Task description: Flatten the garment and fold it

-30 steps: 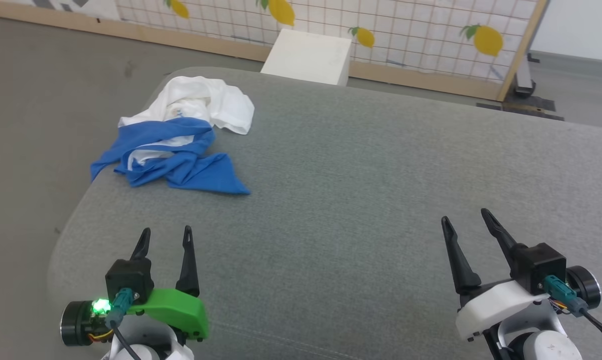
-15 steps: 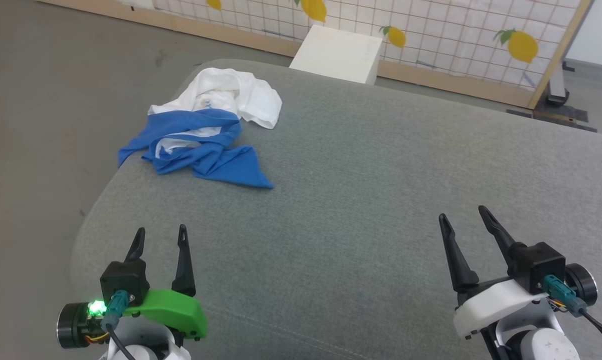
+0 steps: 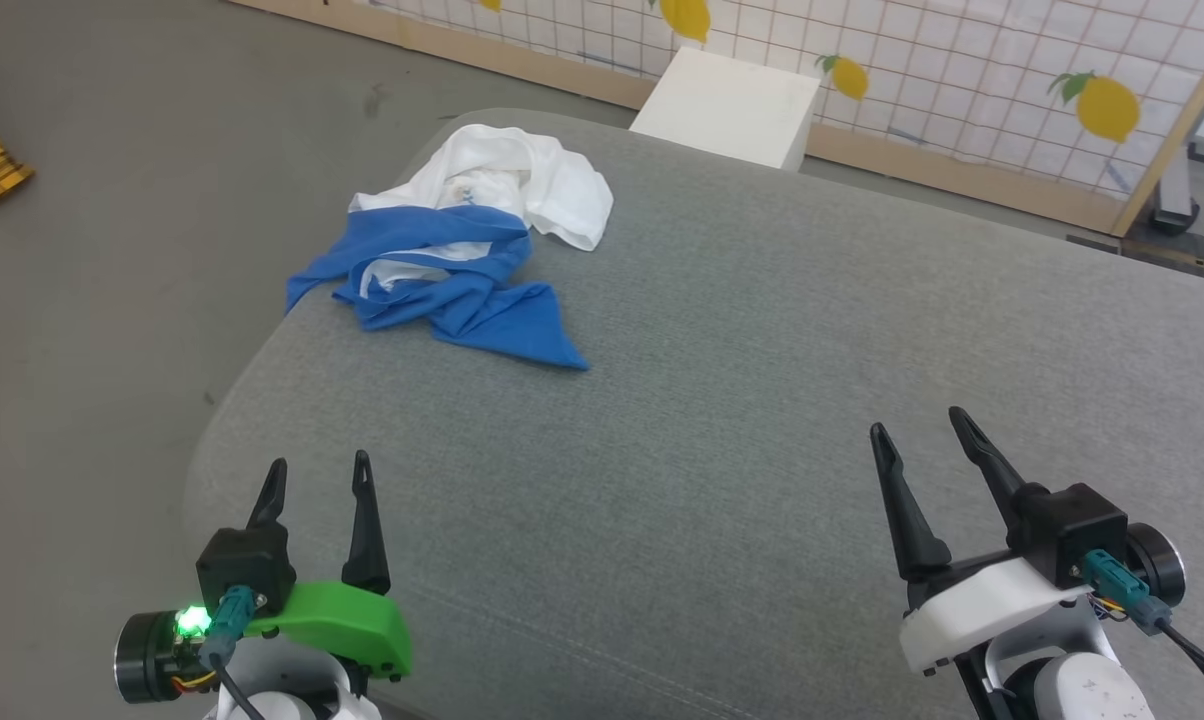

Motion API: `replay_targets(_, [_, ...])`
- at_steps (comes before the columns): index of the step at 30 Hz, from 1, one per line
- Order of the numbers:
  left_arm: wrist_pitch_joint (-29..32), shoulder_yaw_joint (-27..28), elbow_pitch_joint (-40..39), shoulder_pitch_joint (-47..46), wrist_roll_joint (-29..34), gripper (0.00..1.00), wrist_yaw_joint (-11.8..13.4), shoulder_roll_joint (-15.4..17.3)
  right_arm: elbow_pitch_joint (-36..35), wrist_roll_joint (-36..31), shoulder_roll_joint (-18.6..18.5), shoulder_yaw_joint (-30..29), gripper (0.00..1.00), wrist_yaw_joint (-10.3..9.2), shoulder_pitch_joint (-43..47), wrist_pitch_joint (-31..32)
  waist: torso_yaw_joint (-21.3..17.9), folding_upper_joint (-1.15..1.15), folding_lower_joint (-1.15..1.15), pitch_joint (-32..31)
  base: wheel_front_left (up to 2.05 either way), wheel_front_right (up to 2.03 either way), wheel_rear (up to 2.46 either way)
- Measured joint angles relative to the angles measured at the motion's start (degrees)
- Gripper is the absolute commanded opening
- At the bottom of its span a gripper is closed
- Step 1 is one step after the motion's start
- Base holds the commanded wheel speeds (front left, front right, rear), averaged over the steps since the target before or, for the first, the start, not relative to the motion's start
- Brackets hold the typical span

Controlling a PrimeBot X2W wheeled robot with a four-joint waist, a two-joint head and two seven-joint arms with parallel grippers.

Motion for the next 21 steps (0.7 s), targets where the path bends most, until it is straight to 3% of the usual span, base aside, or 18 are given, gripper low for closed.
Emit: replay_targets(21, [-2.1, -1.5, 1.9, 0.0, -2.5, 1.00, 2.3, 1.2, 0.8, 0.6, 0.0, 0.5, 1.00, -0.01, -0.7, -1.9, 4.4, 0.00, 0.00, 0.2, 0.00, 0.00, 0.00])
